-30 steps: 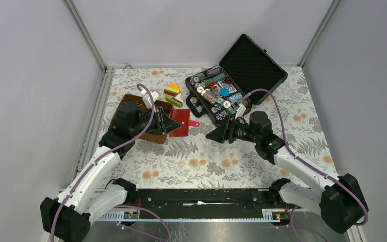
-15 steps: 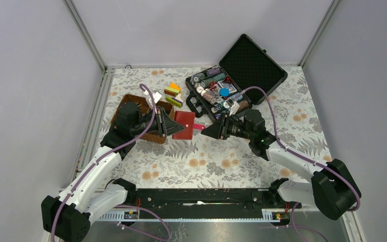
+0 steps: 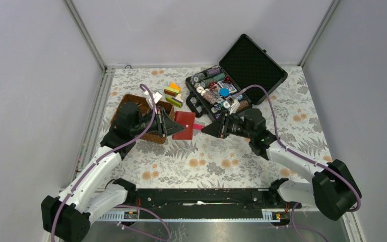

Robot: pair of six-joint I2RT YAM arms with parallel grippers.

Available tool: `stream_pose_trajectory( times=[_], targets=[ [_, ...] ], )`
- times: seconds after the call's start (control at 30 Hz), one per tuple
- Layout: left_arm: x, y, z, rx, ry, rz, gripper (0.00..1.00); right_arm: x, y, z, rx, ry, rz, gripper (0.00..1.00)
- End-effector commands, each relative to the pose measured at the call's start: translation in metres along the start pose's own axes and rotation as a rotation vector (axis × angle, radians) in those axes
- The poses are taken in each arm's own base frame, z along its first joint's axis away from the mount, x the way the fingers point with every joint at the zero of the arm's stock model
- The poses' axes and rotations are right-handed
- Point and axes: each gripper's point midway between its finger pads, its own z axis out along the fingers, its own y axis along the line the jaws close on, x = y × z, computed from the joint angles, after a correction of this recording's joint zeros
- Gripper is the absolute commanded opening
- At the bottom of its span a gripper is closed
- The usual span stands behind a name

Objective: Put the credit cards into the card holder
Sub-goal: Close the card holder at the center of the board.

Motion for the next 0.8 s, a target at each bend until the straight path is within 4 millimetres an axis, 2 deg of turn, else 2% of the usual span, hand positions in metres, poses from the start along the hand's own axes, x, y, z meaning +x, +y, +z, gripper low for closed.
stream_pose_trajectory(
  times=[0.0, 0.4, 0.6, 0.7, 0.77],
  targets=[
    [-0.0113, -0.0121, -0.0007, 0.058, -0.034, 0.056, 0.00, -0.0193, 0.0198, -0.0013, -0.031, -0.056, -0.079, 0.24],
    [-0.0102, -0.0123, -0.0007, 0.060, -0.030, 0.056, 0.00, -0.0229, 0.0199, -0.0028, -0.019, -0.072, -0.099, 0.23],
    [-0.0103, -0.0124, -0.0008, 0.060, -0.030, 0.057, 0.00, -0.0225, 0.0198, -0.0029, -0.021, -0.073, -0.101, 0.11],
    [-0.0107, -0.0117, -0.0009, 0.056, -0.032, 0.055, 0.00, -0.0220, 0.0202, -0.0046, -0.020, -0.074, -0.108, 0.00],
    [-0.0107, -0.0108, -0.0006, 0.052, -0.033, 0.055, 0.00, -0.0210, 0.0203, -0.0058, -0.020, -0.072, -0.117, 0.00]
  ],
)
